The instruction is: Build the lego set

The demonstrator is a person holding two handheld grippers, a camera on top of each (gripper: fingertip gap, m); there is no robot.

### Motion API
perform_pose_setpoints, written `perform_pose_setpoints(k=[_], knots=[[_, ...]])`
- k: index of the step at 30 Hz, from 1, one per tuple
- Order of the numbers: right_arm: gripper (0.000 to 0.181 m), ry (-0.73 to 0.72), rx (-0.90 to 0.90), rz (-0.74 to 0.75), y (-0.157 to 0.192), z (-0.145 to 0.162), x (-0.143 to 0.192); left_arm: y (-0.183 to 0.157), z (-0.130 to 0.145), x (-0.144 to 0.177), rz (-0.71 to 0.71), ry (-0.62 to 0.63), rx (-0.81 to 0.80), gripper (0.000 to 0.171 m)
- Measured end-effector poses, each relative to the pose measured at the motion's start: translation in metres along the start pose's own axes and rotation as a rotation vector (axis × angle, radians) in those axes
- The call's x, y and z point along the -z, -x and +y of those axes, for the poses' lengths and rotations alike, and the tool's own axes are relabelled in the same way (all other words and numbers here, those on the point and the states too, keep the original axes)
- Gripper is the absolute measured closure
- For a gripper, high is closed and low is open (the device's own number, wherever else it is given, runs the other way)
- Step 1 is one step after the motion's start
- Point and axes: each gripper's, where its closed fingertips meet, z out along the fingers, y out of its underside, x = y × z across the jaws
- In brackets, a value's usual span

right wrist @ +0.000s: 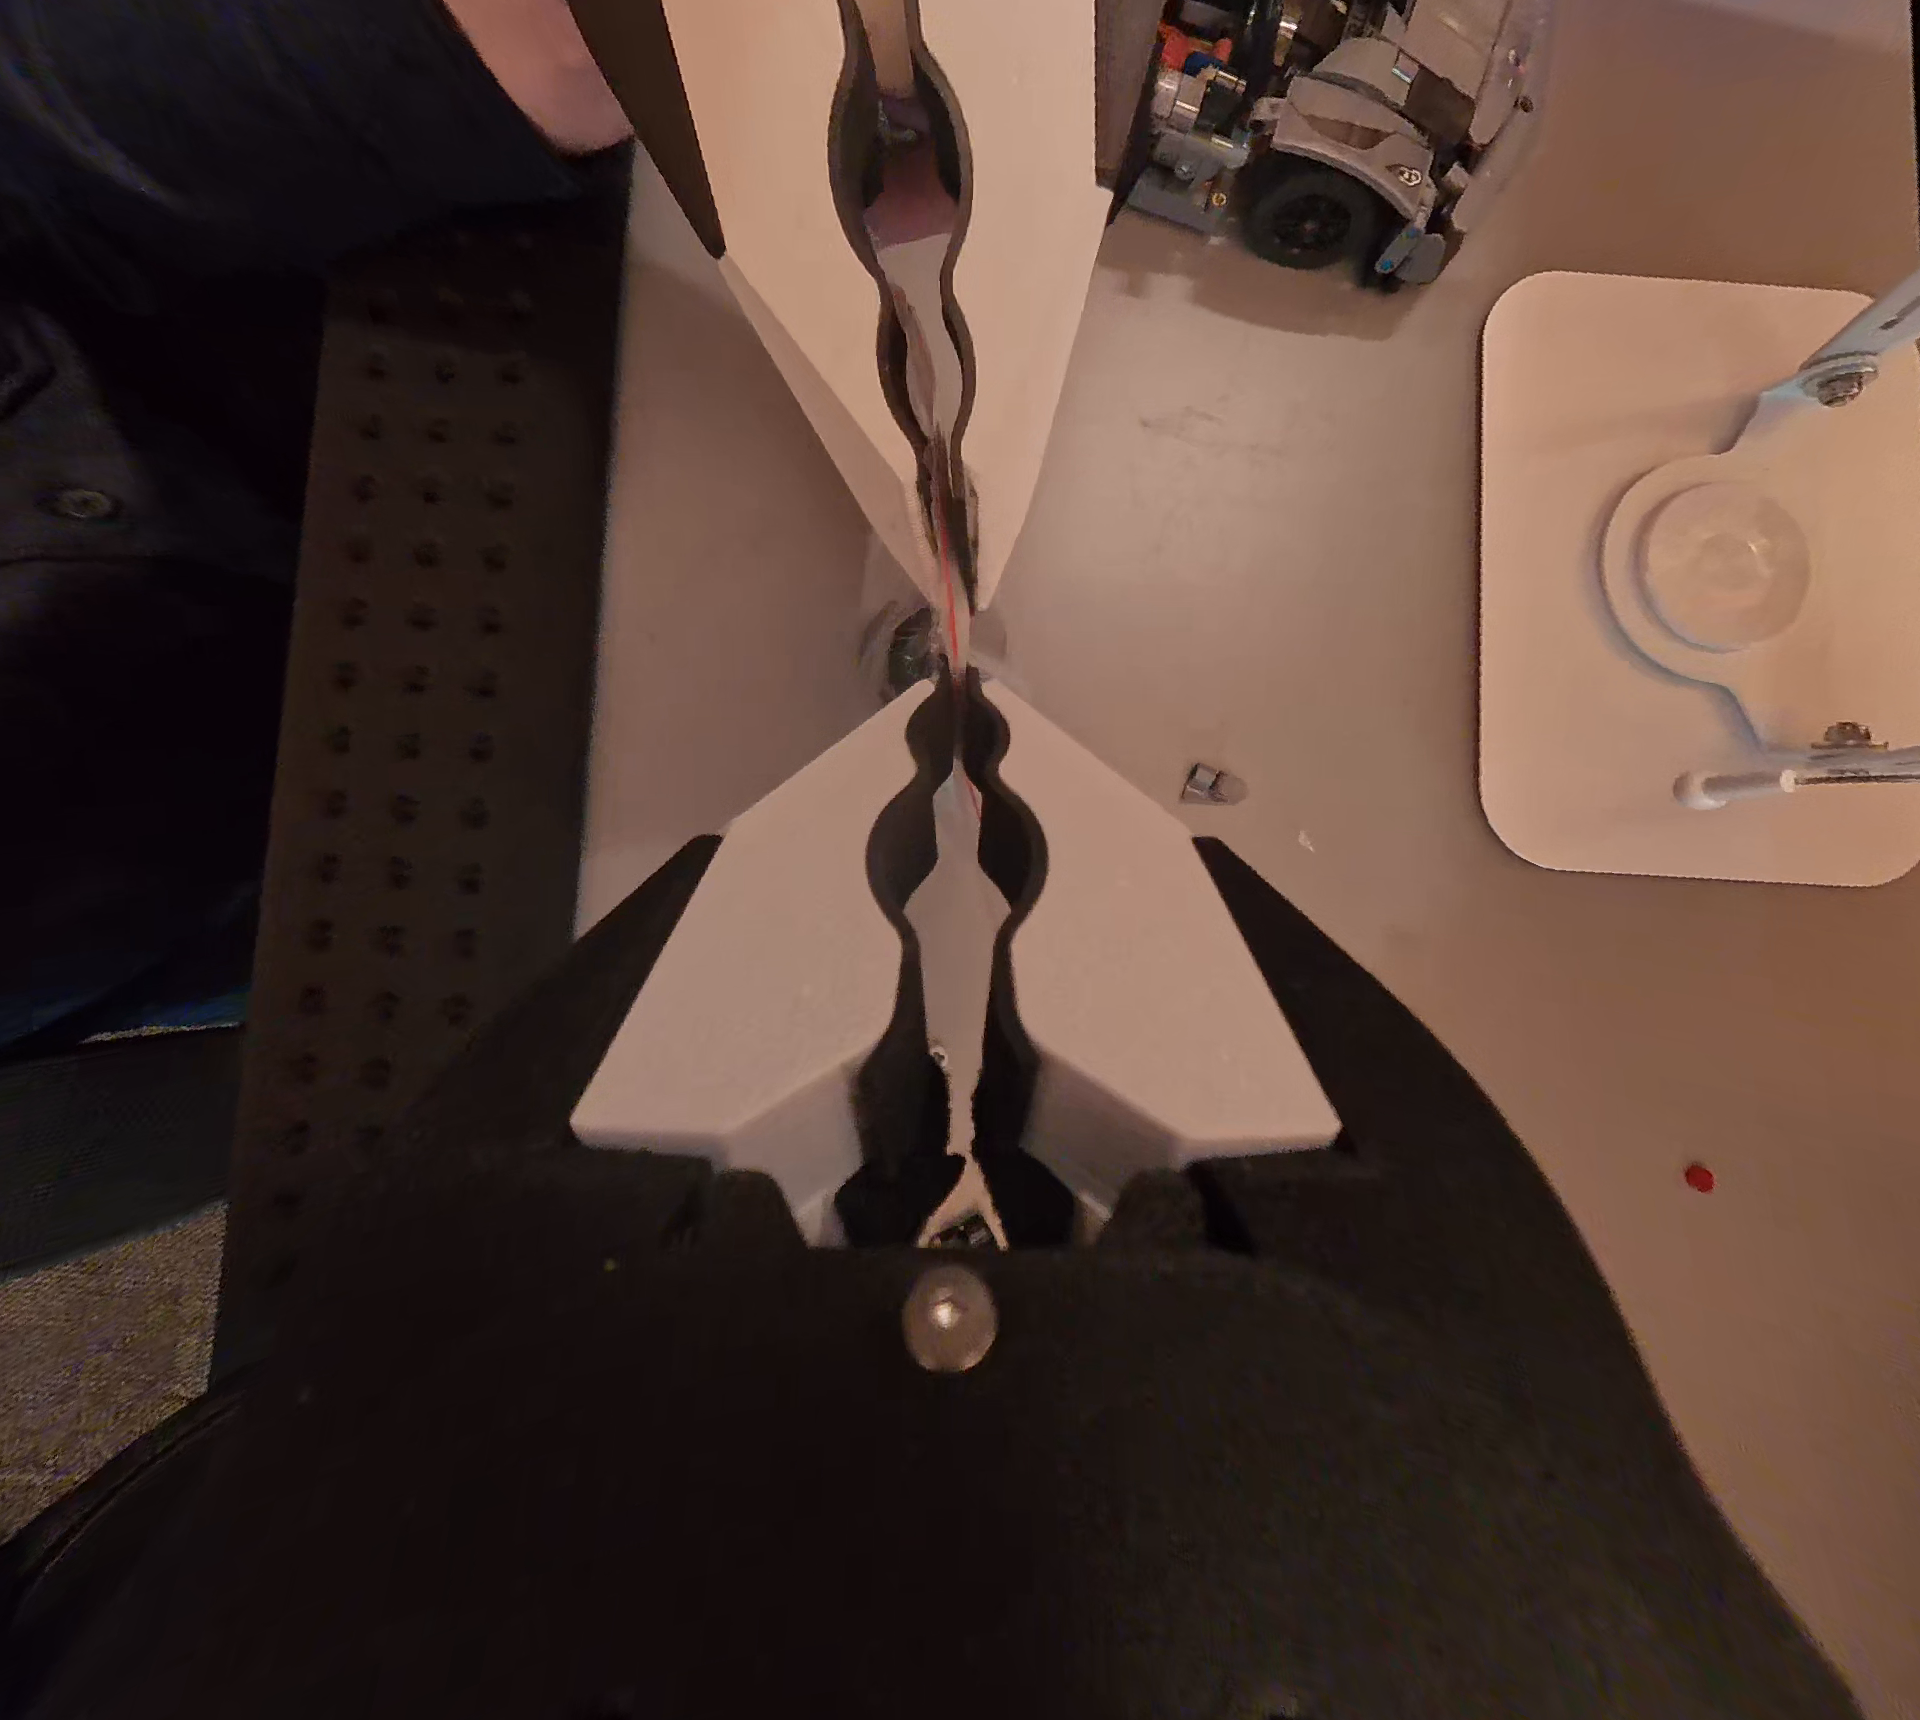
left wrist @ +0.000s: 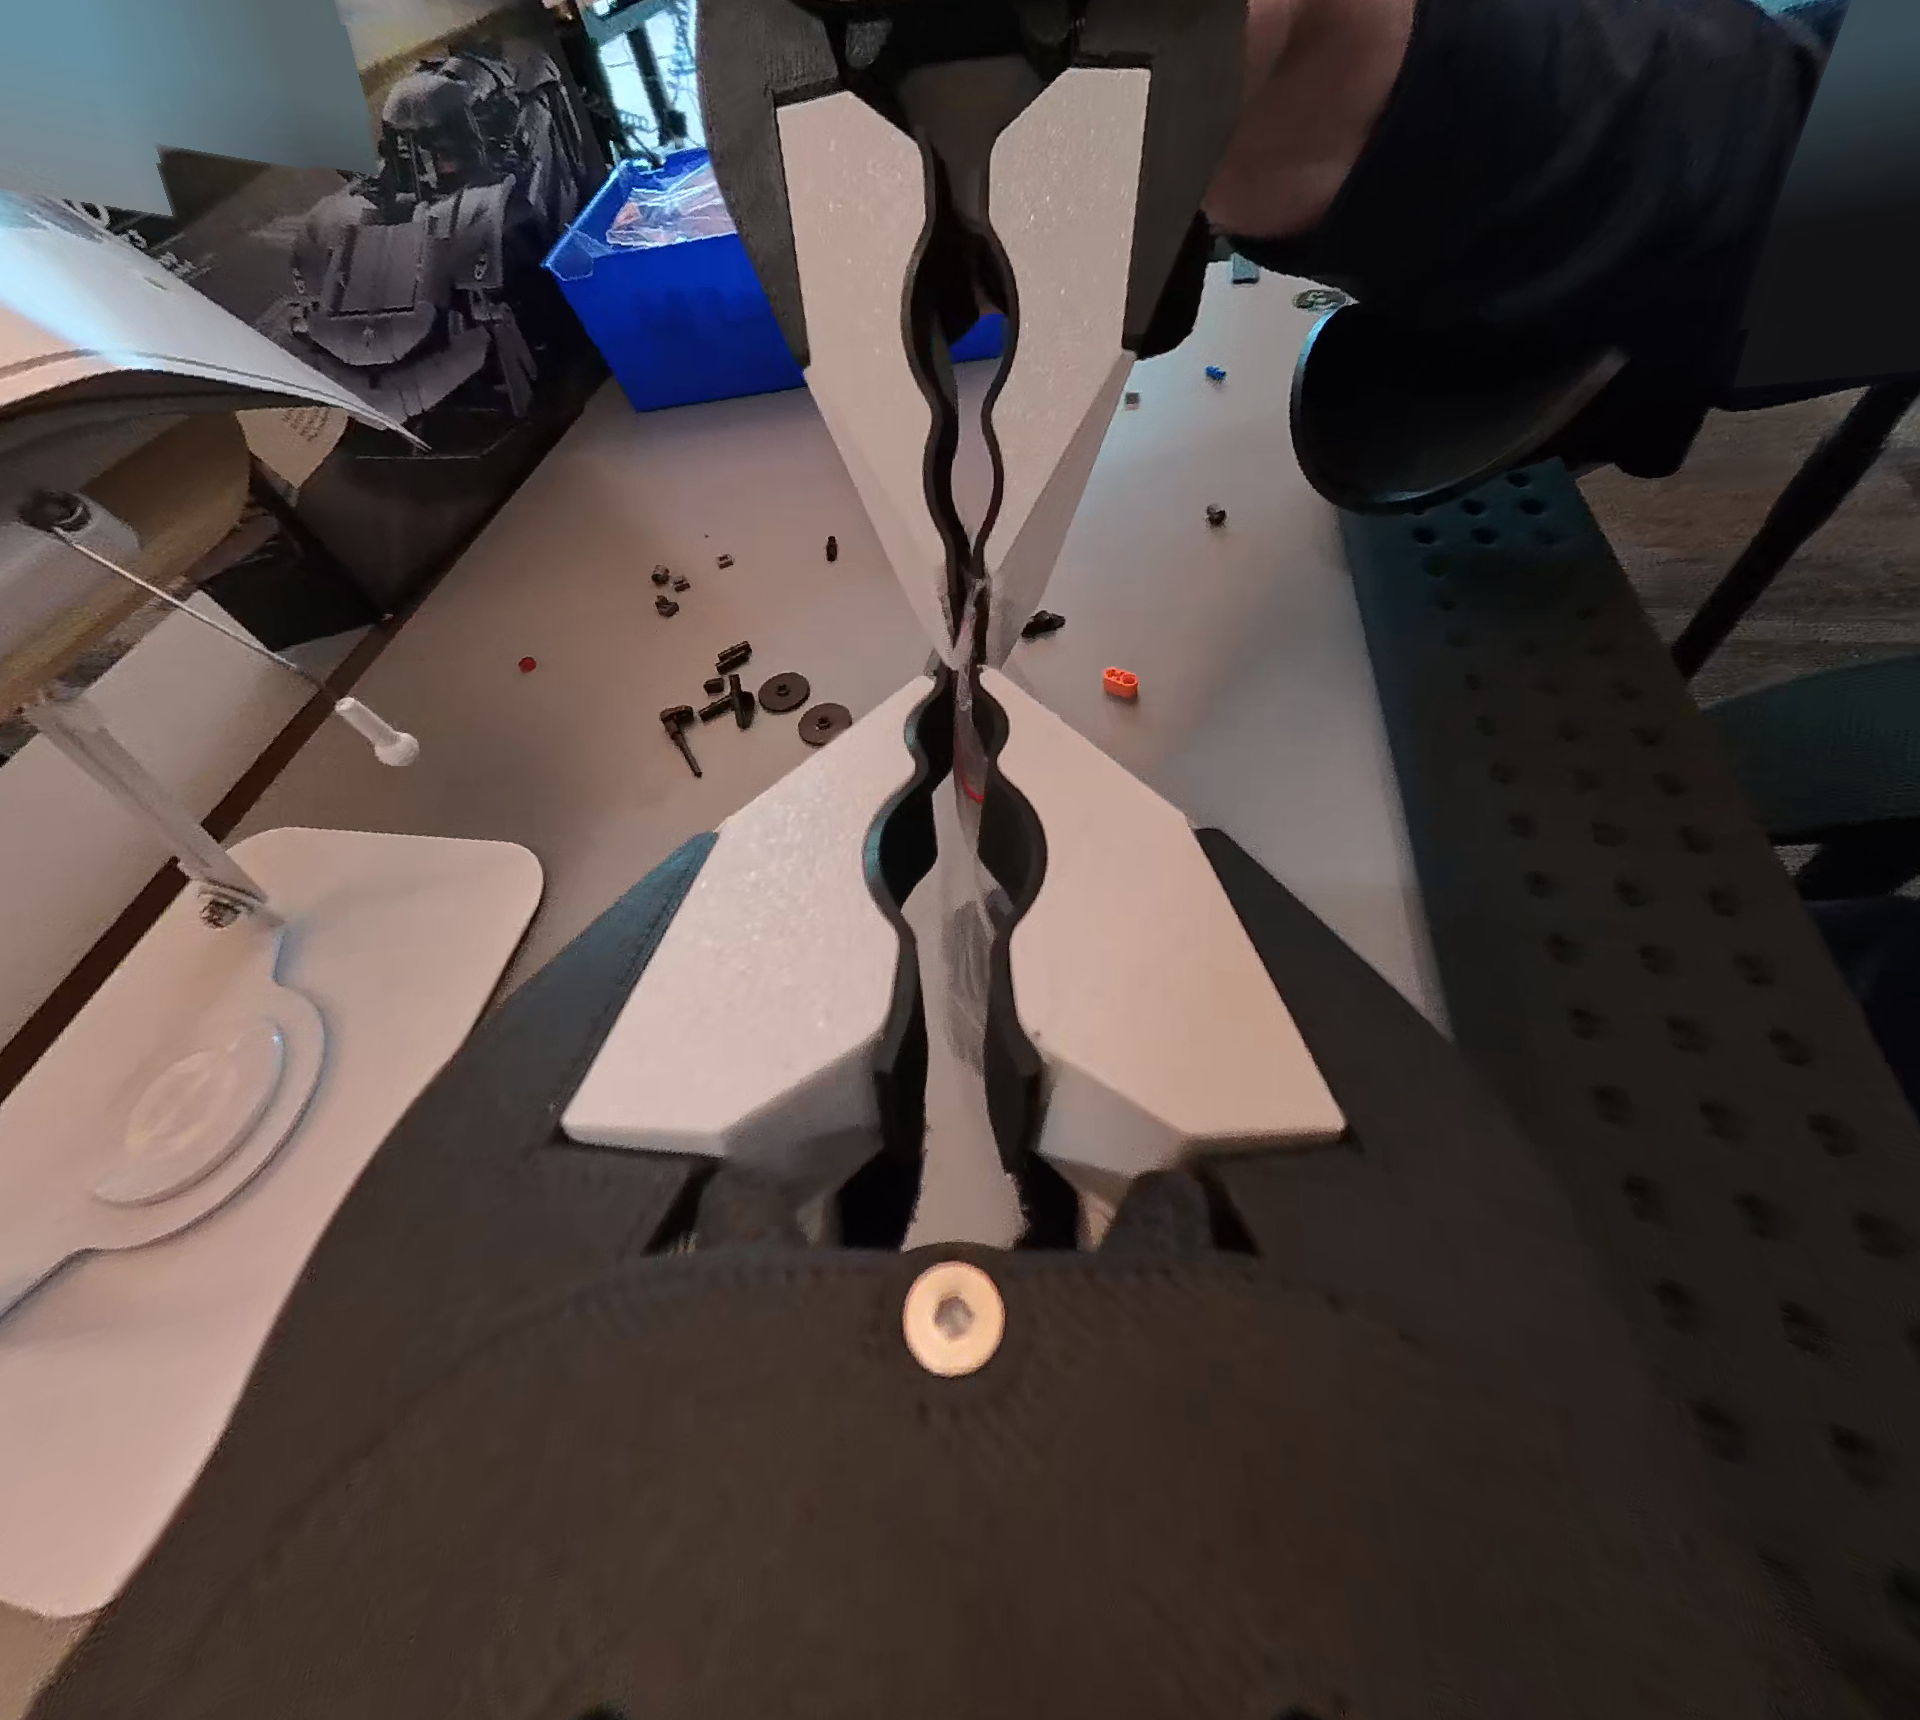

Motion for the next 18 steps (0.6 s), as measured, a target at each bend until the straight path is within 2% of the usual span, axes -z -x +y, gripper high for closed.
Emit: perform_pose_setpoints(k=[3, 5, 9, 10, 16, 18], knots=[[0.181, -0.015, 0.0, -0.006, 0.002, -0.002, 0.001, -0.001, -0.002, 0.002, 0.043, -0.036, 0.054, 0.171], [0.176, 0.036, 0.025, 0.024, -0.002, 0.007, 0.002, 0.001, -0.003, 0.003, 0.049, -0.048, 0.086, 0.171], [0.175, 0.044, 0.017, 0.025, -0.005, 0.017, 0.006, 0.002, -0.002, 0.005, 0.054, -0.047, 0.104, 0.171], [0.18, 0.048, 0.023, 0.029, -0.006, 0.018, 0.006, 0.002, -0.001, 0.005, 0.053, -0.047, 0.102, 0.171], [0.181, 0.071, 0.028, 0.034, -0.003, 0.018, 0.005, 0.002, -0.004, 0.007, 0.043, -0.066, 0.078, 0.171], [0.181, 0.072, 0.023, 0.028, -0.004, 0.019, 0.002, 0.0, -0.008, 0.005, 0.051, -0.088, 0.074, 0.161]])
